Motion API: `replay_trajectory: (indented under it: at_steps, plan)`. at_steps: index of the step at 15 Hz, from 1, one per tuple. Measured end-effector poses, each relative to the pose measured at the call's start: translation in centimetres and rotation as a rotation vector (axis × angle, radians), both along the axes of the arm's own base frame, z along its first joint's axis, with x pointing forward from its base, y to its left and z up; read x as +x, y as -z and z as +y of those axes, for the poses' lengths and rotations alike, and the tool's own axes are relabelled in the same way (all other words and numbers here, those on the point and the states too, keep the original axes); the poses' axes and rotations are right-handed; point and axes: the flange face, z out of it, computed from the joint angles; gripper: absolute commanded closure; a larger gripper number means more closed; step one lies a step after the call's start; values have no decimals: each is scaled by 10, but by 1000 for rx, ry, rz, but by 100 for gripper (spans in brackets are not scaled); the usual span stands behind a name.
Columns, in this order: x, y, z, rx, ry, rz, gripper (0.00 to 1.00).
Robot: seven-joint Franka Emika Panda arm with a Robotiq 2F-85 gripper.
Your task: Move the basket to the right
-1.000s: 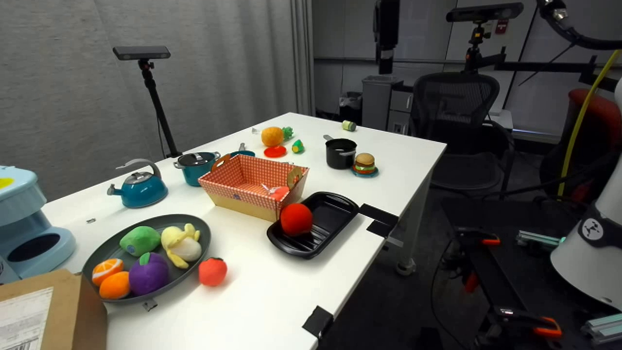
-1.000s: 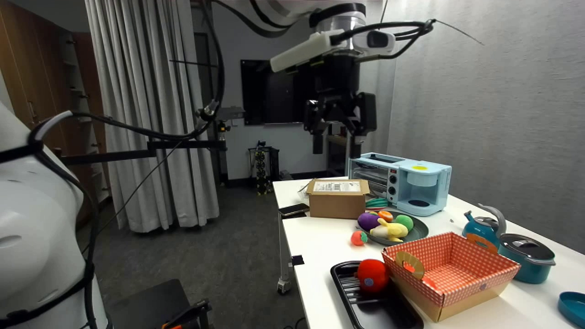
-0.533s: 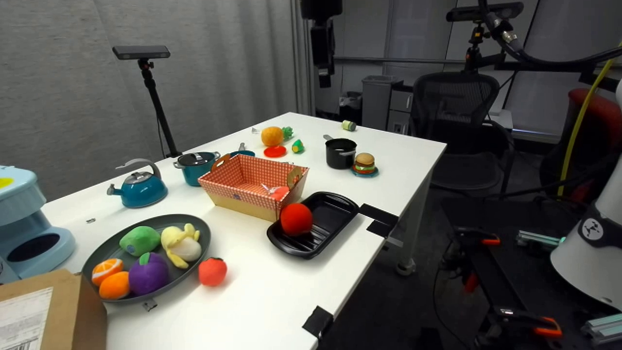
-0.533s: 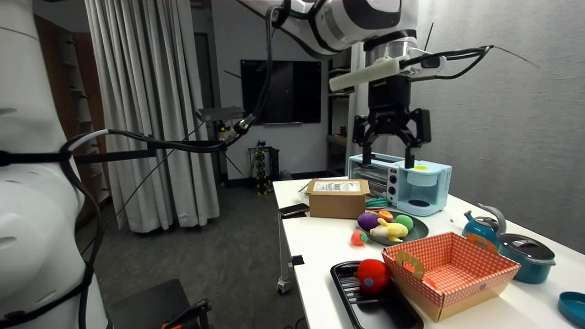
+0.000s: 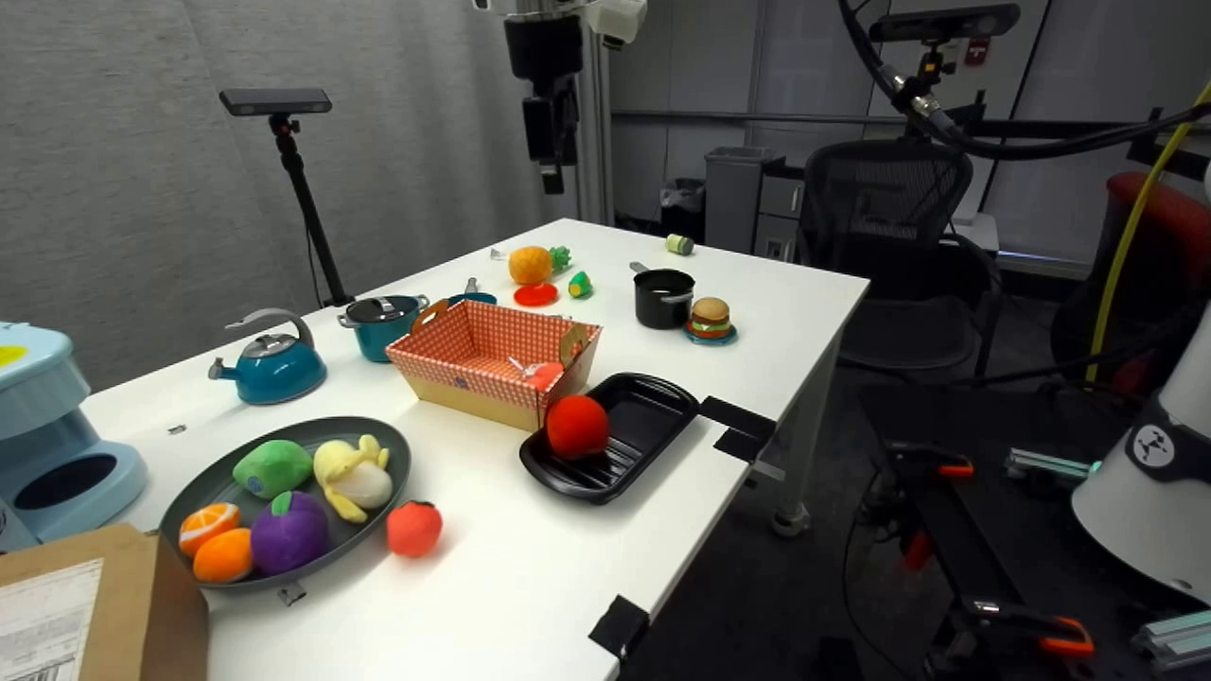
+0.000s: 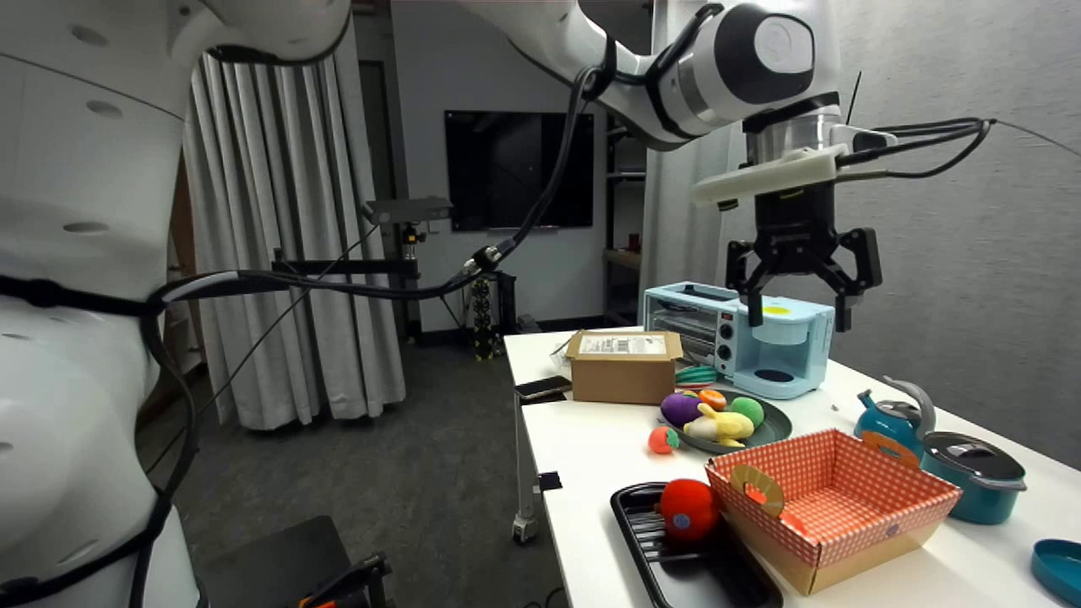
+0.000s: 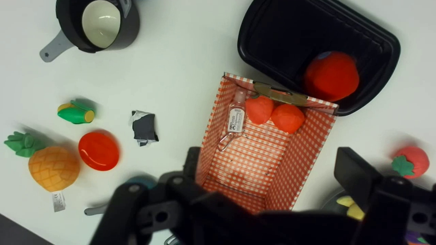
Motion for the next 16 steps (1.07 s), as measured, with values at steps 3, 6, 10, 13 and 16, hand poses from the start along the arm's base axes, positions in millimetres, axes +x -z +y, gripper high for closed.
replay_trajectory:
  at_steps: [3, 6, 10, 13, 16]
  plan:
    - [24, 26, -10, -10, -9, 17, 0]
    - [47, 54, -14, -16, -17, 33, 0]
    - [74, 86, -17, -26, -27, 42, 0]
    - [89, 108, -26, -34, -33, 45, 0]
    - [100, 134, -37, -36, -35, 54, 0]
